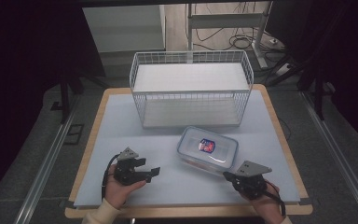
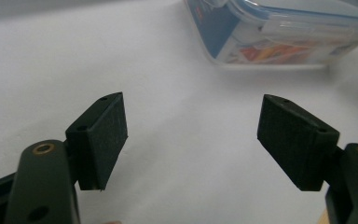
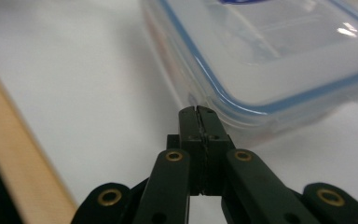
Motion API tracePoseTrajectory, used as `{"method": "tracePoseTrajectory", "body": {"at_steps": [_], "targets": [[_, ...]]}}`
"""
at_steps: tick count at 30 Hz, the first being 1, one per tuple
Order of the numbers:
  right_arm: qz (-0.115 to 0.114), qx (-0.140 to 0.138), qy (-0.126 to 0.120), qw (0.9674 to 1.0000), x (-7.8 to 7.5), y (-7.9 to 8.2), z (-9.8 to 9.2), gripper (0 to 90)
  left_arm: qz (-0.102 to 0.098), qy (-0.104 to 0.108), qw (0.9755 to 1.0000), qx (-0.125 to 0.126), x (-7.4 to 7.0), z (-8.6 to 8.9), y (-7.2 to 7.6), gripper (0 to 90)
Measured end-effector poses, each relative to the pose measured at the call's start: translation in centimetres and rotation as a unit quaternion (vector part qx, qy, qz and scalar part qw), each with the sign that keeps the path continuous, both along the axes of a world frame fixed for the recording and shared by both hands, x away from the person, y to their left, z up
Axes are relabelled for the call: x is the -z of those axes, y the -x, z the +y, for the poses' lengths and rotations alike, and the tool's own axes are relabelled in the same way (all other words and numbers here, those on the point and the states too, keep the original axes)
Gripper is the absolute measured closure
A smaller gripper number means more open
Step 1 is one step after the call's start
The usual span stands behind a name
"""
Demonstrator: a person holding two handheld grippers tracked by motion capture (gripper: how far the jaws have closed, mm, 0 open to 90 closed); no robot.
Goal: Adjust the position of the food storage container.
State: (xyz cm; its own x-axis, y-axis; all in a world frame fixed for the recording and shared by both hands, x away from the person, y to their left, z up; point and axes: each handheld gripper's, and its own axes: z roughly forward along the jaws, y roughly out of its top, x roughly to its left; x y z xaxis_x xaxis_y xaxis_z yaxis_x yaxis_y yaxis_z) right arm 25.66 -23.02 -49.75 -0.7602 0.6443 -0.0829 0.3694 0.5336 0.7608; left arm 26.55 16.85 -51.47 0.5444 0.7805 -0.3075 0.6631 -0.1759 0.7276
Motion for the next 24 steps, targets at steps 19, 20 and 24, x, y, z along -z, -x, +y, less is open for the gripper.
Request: {"method": "tracePoseTrajectory", "body": {"at_steps": [19,20,24], "targets": [[0.005,0.052,-0.025,0.9983,0.1,-3.3,-2.9,90.0,0.004,-0.002,1.0000,0.001,0.2,-0.1,-0.1,23.9],[0.005,0.052,-0.025,0.9983,0.1,-3.3,-2.9,90.0,0.004,-0.002,1.0000,0.001,0.2,-0.1,-0.1,23.9],[0.006,0.054,-0.032,0.9980,0.1,-3.3,-3.3,90.0,0.005,-0.002,1.0000,0.001,0.2,-0.1,-0.1,23.9]]}}
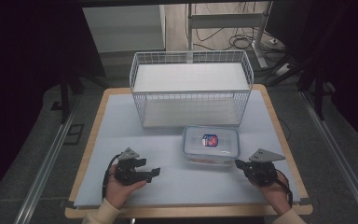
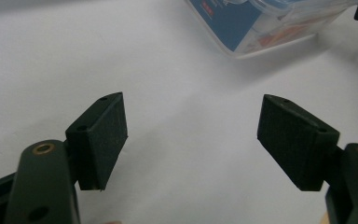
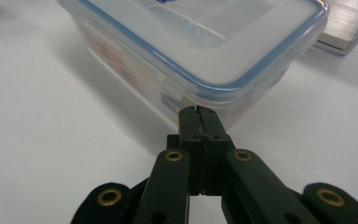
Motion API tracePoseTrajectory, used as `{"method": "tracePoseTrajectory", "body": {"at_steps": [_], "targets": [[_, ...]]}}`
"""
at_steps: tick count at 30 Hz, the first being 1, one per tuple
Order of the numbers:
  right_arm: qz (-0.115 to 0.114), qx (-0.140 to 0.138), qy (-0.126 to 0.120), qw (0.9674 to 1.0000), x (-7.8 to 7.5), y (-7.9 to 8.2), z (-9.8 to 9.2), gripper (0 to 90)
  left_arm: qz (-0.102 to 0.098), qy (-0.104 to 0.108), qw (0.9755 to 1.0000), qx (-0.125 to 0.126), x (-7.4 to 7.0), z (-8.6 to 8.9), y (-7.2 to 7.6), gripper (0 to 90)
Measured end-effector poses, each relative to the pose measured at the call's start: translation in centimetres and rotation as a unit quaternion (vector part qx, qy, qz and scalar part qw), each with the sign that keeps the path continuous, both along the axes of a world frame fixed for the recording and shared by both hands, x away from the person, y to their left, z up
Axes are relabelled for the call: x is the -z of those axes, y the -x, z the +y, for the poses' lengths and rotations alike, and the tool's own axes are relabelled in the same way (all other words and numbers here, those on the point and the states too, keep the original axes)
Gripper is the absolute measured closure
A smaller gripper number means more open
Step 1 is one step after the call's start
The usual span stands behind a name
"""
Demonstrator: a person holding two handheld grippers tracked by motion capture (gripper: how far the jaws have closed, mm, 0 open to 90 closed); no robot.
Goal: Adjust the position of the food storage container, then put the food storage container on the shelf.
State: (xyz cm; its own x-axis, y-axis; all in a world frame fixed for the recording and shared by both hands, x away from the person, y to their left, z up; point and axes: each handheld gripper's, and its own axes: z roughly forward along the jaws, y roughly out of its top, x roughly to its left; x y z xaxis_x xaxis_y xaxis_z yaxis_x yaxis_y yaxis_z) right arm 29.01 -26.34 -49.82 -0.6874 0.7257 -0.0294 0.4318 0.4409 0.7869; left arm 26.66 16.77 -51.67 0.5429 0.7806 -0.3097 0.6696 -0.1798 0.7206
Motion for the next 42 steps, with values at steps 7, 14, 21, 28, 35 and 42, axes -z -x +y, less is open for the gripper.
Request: {"method": "tracePoseTrajectory", "body": {"at_steps": [7,14,21,28,35,42], "targets": [[-0.005,0.008,-0.012,0.9999,-0.3,0.7,-1.2,89.9,-0.001,0.009,0.9999,-0.008,-0.2,0.2,0.1,23.9],[0.011,0.060,-0.045,0.9971,-0.4,-0.3,-4.1,89.9,0.005,0.009,0.9998,-0.018,-0.1,0.4,-0.1,23.9],[0.017,0.053,-0.050,0.9972,-0.6,-0.4,-4.4,80.2,0.006,0.011,0.9998,-0.016,-0.1,0.3,-0.3,23.9],[0.038,0.019,-0.047,0.9980,-0.4,-0.6,-4.3,42.3,0.008,0.016,0.9995,-0.028,-0.4,0.4,-0.6,23.8],[0.046,0.011,-0.103,0.9936,-2.1,-1.6,-4.4,26.0,0.012,0.040,0.9987,-0.031,-1.4,0.0,-2.1,23.1],[0.039,0.006,-0.115,0.9926,-3.9,-3.0,-3.6,24.7,0.012,0.049,0.9976,-0.048,-2.7,-0.7,-3.7,20.8]]}}
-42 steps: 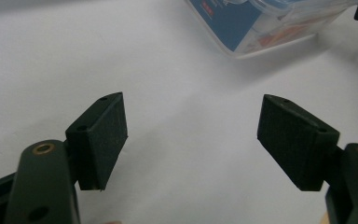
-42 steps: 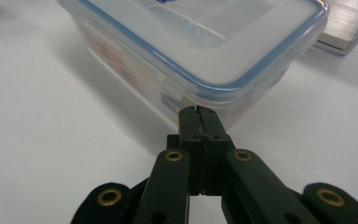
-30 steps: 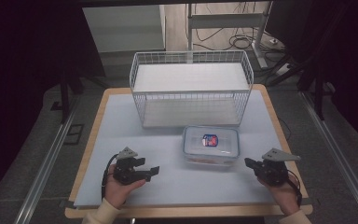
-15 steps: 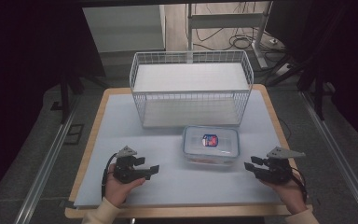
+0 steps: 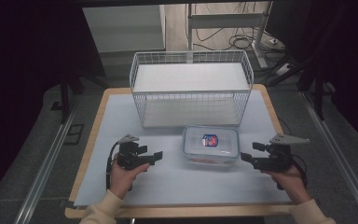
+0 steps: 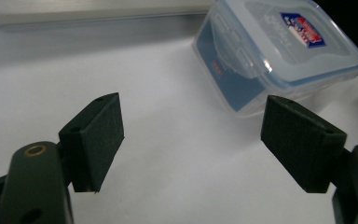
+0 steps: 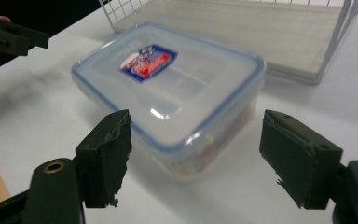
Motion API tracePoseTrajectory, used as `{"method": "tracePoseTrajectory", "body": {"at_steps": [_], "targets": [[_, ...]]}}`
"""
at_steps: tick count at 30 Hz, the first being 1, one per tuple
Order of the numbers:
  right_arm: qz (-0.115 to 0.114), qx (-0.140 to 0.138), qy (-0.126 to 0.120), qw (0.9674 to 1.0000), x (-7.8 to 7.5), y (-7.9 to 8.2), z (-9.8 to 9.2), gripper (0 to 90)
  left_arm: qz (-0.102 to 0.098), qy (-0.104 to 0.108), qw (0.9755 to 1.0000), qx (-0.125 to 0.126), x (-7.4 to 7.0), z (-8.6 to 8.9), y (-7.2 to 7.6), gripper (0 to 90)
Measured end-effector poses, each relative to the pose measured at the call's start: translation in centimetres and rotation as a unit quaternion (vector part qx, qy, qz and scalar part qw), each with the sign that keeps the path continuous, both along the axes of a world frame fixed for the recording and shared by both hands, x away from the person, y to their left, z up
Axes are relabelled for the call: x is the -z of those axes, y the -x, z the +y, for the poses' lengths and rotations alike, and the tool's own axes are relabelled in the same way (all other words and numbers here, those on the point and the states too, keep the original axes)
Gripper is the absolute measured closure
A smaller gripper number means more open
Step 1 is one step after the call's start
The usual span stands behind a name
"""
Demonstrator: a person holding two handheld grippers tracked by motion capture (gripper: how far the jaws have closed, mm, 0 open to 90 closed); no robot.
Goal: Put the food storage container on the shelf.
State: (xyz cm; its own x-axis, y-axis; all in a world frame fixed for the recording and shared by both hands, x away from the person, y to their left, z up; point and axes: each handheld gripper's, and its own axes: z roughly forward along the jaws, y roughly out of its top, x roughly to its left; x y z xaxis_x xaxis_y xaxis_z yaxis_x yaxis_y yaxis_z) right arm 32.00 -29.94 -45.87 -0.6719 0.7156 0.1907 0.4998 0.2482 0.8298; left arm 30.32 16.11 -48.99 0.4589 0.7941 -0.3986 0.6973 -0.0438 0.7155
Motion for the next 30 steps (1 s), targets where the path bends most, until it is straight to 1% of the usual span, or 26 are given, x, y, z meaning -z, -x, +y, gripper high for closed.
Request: {"method": "tracePoseTrajectory", "body": {"at_steps": [1,3,4,6,7,8,9,11,12,13,16,17,18,19,20,21,22,23,24,25,26,27,28,29,30], "targets": [[0.003,0.000,0.001,1.0000,-0.1,-0.3,0.2,24.0,-0.001,0.003,1.0000,0.003,-0.2,-0.2,-0.2,20.9],[0.012,0.000,0.002,0.9999,-0.4,-1.2,0.8,23.0,0.008,0.010,0.9998,0.012,-0.5,-0.9,-1.0,20.8],[0.012,0.000,0.002,0.9999,-0.4,-1.2,0.8,23.0,0.008,0.010,0.9998,0.012,-0.5,-0.9,-1.0,20.8],[0.012,0.001,0.001,0.9999,-0.5,-1.6,1.1,22.7,0.010,0.015,0.9996,0.021,-0.7,-1.5,-1.8,21.0],[0.013,0.002,-0.003,0.9999,-0.8,-1.9,1.2,22.6,0.013,0.016,0.9994,0.028,-0.9,-2.0,-2.3,21.0],[0.013,0.002,-0.003,0.9999,-0.8,-1.9,1.2,22.6,0.013,0.016,0.9994,0.028,-0.9,-2.0,-2.3,21.0],[0.011,0.004,-0.005,0.9999,-0.9,-2.0,1.3,22.7,0.016,0.019,0.9991,0.033,-0.9,-2.6,-2.8,21.0],[0.010,0.013,-0.017,0.9997,-1.1,-2.4,1.2,22.7,0.025,0.028,0.9985,0.040,-0.8,-3.3,-3.5,20.7],[0.010,0.013,-0.017,0.9997,-1.1,-2.4,1.2,22.7,0.029,0.030,0.9982,0.043,-0.7,-3.6,-3.8,20.7],[0.015,0.018,-0.027,0.9994,-0.9,-2.5,1.1,22.8,0.038,0.038,0.9975,0.046,-0.4,-4.3,-4.5,20.7],[0.023,0.020,-0.024,0.9992,-0.3,-2.7,1.1,22.7,0.050,0.052,0.9956,0.060,0.2,-5.4,-5.5,20.6],[0.029,0.021,-0.025,0.9990,-0.2,-2.7,1.1,22.6,0.050,0.052,0.9956,0.060,0.2,-5.4,-5.5,20.6],[0.029,0.021,-0.025,0.9990,-0.2,-2.7,1.1,22.6,0.054,0.059,0.9945,0.067,0.4,-5.8,-5.9,20.6],[0.033,0.020,-0.022,0.9990,0.2,-2.9,1.2,22.2,0.063,0.066,0.9931,0.074,0.8,-6.3,-6.5,20.3],[0.036,0.020,-0.022,0.9989,0.2,-2.9,1.2,22.0,0.063,0.066,0.9931,0.074,0.8,-6.3,-6.5,20.2],[0.038,0.019,-0.021,0.9989,0.3,-2.9,1.3,21.7,0.075,0.075,0.9906,0.087,1.2,-6.8,-7.2,19.9],[0.038,0.019,-0.021,0.9989,0.3,-2.9,1.3,21.7,0.075,0.075,0.9906,0.087,1.2,-6.8,-7.2,19.8],[0.043,0.017,-0.020,0.9987,0.4,-3.0,1.4,21.2,0.084,0.087,0.9886,0.089,1.6,-7.2,-7.5,19.7],[0.043,0.017,-0.020,0.9987,0.4,-3.0,1.4,21.2,0.084,0.087,0.9886,0.089,1.6,-7.2,-7.5,19.6],[0.042,0.016,-0.019,0.9988,0.4,-3.0,1.4,20.9,0.094,0.094,0.9864,0.096,1.9,-7.4,-7.8,19.3],[0.042,0.016,-0.019,0.9988,0.4,-3.0,1.4,20.9,0.100,0.093,0.9853,0.102,2.2,-7.5,-7.9,19.3],[0.042,0.016,-0.017,0.9988,0.5,-3.1,1.4,20.8,0.106,0.096,0.9841,0.106,2.4,-7.6,-8.1,19.2],[0.047,0.018,-0.018,0.9986,0.6,-3.2,1.4,20.6,0.110,0.099,0.9833,0.106,2.6,-7.6,-8.2,19.1],[0.048,0.018,-0.018,0.9985,0.7,-3.2,1.4,20.6,0.116,0.102,0.9816,0.112,2.9,-7.7,-8.4,18.8],[0.049,0.018,-0.017,0.9985,0.7,-3.3,1.4,20.5,0.119,0.107,0.9805,0.114,3.0,-7.7,-8.5,19.3]]}}
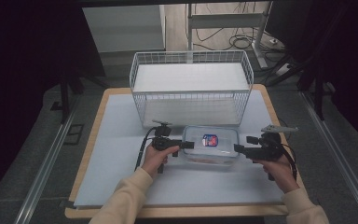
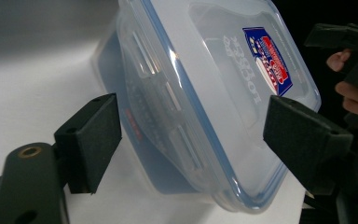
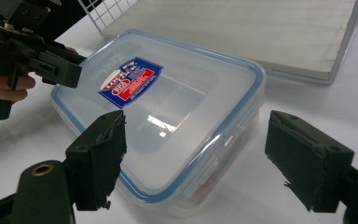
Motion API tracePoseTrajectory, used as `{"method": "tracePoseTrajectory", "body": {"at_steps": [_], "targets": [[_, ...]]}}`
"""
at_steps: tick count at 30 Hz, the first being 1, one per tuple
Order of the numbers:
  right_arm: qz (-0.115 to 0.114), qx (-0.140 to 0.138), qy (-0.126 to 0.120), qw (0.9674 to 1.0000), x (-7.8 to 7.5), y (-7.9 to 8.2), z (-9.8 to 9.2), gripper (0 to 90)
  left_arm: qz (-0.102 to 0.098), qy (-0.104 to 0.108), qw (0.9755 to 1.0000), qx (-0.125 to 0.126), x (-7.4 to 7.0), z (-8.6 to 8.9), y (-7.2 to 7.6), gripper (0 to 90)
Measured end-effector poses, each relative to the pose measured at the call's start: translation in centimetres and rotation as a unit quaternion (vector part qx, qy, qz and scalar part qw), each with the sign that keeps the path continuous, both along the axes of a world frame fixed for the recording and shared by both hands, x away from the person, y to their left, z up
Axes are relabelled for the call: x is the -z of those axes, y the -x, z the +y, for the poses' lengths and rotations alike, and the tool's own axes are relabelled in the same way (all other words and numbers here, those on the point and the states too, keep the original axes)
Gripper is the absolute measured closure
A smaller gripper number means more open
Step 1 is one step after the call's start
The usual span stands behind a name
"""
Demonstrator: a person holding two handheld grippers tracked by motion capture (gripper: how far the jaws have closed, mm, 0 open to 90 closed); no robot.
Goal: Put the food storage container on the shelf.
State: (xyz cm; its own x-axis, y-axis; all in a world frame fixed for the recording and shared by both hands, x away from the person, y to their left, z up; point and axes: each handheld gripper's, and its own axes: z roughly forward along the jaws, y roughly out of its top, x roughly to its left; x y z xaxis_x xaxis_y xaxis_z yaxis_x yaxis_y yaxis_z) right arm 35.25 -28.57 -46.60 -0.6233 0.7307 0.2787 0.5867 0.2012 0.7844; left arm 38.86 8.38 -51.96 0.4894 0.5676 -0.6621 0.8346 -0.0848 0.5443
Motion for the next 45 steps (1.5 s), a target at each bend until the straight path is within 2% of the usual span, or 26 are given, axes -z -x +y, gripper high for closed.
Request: {"method": "tracePoseTrajectory", "body": {"at_steps": [2,3,11,13,16,19,20,21,22,23,28,29,34,35,36,39,41,44,45], "targets": [[0.002,0.000,0.000,1.0000,0.1,0.0,0.0,20.5,0.004,0.005,1.0000,0.000,0.1,0.0,-0.1,20.4],[0.008,-0.001,-0.004,1.0000,0.3,-0.2,-0.1,20.1,0.008,0.017,0.9998,0.003,0.2,-0.1,-0.3,21.4],[0.043,0.009,-0.030,0.9986,0.8,-1.1,-0.6,17.5,0.009,0.023,0.9997,-0.003,0.2,-0.1,-0.3,26.1],[0.079,0.009,-0.045,0.9958,1.3,-1.7,-0.7,17.0,0.008,0.023,0.9997,-0.004,0.2,-0.1,-0.3,26.5],[0.106,0.006,-0.058,0.9926,2.0,-2.4,-0.5,17.0,0.007,0.023,0.9997,-0.006,0.2,-0.1,-0.2,26.6],[0.143,0.003,-0.087,0.9859,2.8,-3.4,-0.3,17.6,0.005,0.025,0.9996,-0.008,0.2,-0.1,-0.2,26.9],[0.143,0.003,-0.087,0.9859,2.8,-3.4,-0.3,17.6,0.005,0.025,0.9996,-0.008,0.2,-0.1,-0.2,27.0],[0.160,-0.005,-0.085,0.9835,3.3,-3.8,0.0,18.7,0.005,0.025,0.9997,-0.008,0.2,-0.1,-0.2,27.1],[0.166,-0.005,-0.082,0.9827,3.5,-3.8,0.1,18.9,0.004,0.025,0.9996,-0.008,0.2,0.0,-0.1,27.2],[0.172,-0.009,-0.090,0.9809,3.7,-3.8,0.2,21.3,0.003,0.025,0.9997,-0.008,0.2,0.0,-0.1,27.2],[0.175,-0.011,-0.095,0.9799,3.5,-3.7,0.0,28.0,-0.004,0.023,0.9996,-0.012,0.2,-0.1,0.2,27.5],[0.175,-0.010,-0.106,0.9788,3.4,-3.6,-0.4,33.7,-0.009,0.022,0.9997,-0.012,0.1,-0.1,0.3,27.9],[0.177,-0.012,-0.118,0.9770,3.3,-3.5,-0.8,39.0,-0.018,0.020,0.9995,-0.015,-0.2,0.0,0.9,30.2],[0.169,-0.013,-0.116,0.9787,3.0,-3.2,-0.8,41.3,-0.027,0.017,0.9993,-0.018,-0.4,0.0,1.4,31.8],[0.169,-0.013,-0.116,0.9787,3.0,-3.2,-0.8,41.3,-0.027,0.017,0.9993,-0.018,-0.4,0.0,1.4,32.3],[0.157,-0.012,-0.116,0.9807,2.5,-2.5,-0.9,45.1,-0.045,0.012,0.9987,-0.021,-0.7,0.1,2.3,35.1],[0.153,-0.011,-0.119,0.9809,2.5,-2.3,-0.9,47.2,-0.057,0.011,0.9981,-0.021,-0.8,0.2,2.8,35.8],[0.133,-0.007,-0.126,0.9830,2.5,-1.3,-0.9,49.1,-0.070,0.010,0.9973,-0.022,-1.0,0.4,3.7,39.2],[0.124,-0.007,-0.122,0.9847,2.3,-0.8,-0.8,49.3,-0.079,0.001,0.9967,-0.019,-1.1,0.4,4.1,39.9]]}}
